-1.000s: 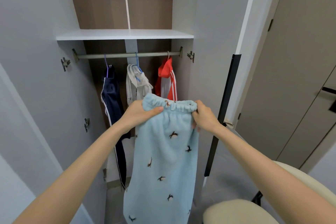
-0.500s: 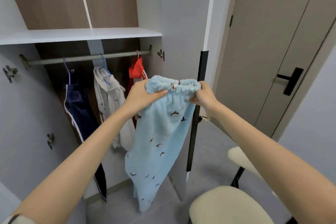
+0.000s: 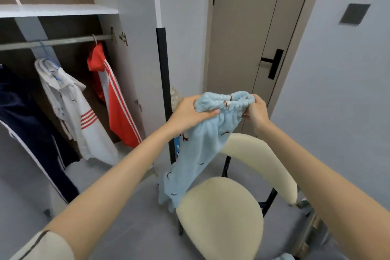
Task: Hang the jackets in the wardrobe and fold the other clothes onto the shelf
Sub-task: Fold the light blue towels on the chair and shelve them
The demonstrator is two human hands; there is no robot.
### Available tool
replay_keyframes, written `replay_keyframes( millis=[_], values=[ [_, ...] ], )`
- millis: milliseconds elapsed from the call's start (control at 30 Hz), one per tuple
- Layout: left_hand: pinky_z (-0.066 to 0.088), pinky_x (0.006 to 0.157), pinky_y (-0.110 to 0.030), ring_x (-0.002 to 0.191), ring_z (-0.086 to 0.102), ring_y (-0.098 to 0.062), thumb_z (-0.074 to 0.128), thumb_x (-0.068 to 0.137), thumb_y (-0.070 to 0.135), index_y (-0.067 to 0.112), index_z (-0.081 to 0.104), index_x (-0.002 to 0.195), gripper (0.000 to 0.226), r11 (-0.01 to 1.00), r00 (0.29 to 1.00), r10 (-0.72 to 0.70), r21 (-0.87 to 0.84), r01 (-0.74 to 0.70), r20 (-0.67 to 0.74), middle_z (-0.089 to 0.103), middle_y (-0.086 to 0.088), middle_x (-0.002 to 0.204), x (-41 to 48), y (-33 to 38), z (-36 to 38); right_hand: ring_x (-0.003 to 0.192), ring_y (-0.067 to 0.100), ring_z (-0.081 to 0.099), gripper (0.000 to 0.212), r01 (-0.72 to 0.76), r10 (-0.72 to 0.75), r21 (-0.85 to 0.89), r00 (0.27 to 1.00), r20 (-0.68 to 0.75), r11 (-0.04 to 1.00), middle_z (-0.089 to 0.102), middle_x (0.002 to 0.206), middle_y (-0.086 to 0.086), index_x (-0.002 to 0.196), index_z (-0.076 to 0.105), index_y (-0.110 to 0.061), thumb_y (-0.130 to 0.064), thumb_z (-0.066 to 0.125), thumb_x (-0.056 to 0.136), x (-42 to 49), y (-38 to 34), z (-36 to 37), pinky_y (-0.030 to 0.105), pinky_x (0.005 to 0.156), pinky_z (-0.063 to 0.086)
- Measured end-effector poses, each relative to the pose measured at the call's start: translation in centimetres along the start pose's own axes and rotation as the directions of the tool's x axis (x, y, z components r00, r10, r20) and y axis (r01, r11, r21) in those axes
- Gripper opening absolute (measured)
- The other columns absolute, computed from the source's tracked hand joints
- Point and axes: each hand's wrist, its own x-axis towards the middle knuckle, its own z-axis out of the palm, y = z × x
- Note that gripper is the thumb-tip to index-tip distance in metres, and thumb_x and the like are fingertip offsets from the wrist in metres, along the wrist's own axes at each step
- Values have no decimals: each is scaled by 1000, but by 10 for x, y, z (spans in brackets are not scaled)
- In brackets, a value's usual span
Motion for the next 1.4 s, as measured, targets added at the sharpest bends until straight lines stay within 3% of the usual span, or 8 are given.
replay_keyframes(
  millis=[100, 300, 433, 700, 933, 1133, 1267, 1400],
  values=[
    [53, 81, -29, 92, 68, -12, 81, 77, 26, 9, 70, 100, 30, 998, 995, -47, -36, 50, 89, 74, -3, 97, -5, 0, 61, 76, 19, 56, 25, -56, 56, -1, 996, -72, 998, 60, 88, 7, 89, 55, -12, 0, 34, 90, -10, 31, -57, 33, 68, 49],
    [49, 72, -24, 81, 61, -5, 81, 77, 30, 9, 70, 97, 31, 998, 965, -49, -35, 60, 259, 71, 2, 89, -19, 7, 172, 67, 15, 54, 24, -162, 174, 68, 953, -247, 984, 59, 78, 4, 96, 56, -9, -1, 35, 90, -35, 85, -153, 25, 59, 48],
    [53, 82, -36, 92, 67, -16, 79, 78, 32, 10, 69, 100, 32, 997, 942, -28, -63, 52, 335, 73, -3, 95, -21, 25, 228, 61, 13, 57, 25, -203, 253, 174, 905, -343, 964, 62, 72, 1, 88, 59, -14, -5, 35, 91, -54, 104, -203, 22, 48, 48],
    [55, 81, -35, 88, 68, -13, 78, 78, 37, 13, 68, 100, 34, 989, 888, -26, -118, 89, 459, 73, 1, 91, -43, 64, 324, 58, 13, 54, 30, -212, 324, 268, 800, -505, 940, 60, 67, 0, 70, 61, -20, -2, 40, 81, -79, 115, -293, 20, 51, 46],
    [52, 91, -39, 104, 65, -23, 77, 81, 23, 6, 66, 111, 35, 943, 798, -206, -102, 316, 567, 71, -10, 107, -65, 31, 344, 84, 22, 55, 30, -330, 331, 84, 825, -457, 940, 60, 92, 12, 97, 58, -8, 6, 34, 88, -88, 167, -318, 34, 76, 47],
    [51, 97, -39, 110, 62, -22, 70, 87, 18, 8, 61, 120, 35, 876, 644, -376, 29, 482, 666, 67, -10, 118, -82, -28, 341, 77, 18, 50, 32, -442, 356, -142, 843, -404, 886, 57, 81, 4, 82, 56, -12, 11, 34, 87, -81, 221, -285, 27, 62, 39],
    [49, 99, -43, 113, 62, -23, 64, 92, 16, 11, 57, 125, 34, 716, 526, -497, -17, 698, 691, 66, -10, 122, -97, -73, 350, 86, 22, 51, 30, -482, 326, -357, 849, -416, 800, 59, 94, 5, 95, 58, -14, 3, 34, 88, -75, 247, -264, 31, 66, 36],
    [52, 95, -45, 107, 65, -26, 62, 93, 12, 8, 61, 117, 23, 534, 420, -584, -61, 843, 694, 67, -13, 118, -101, -116, 361, 94, 30, 56, 34, -497, 284, -531, 855, -433, 686, 64, 104, 10, 102, 62, -9, 2, 35, 85, -70, 276, -243, 40, 70, 47]
  ],
)
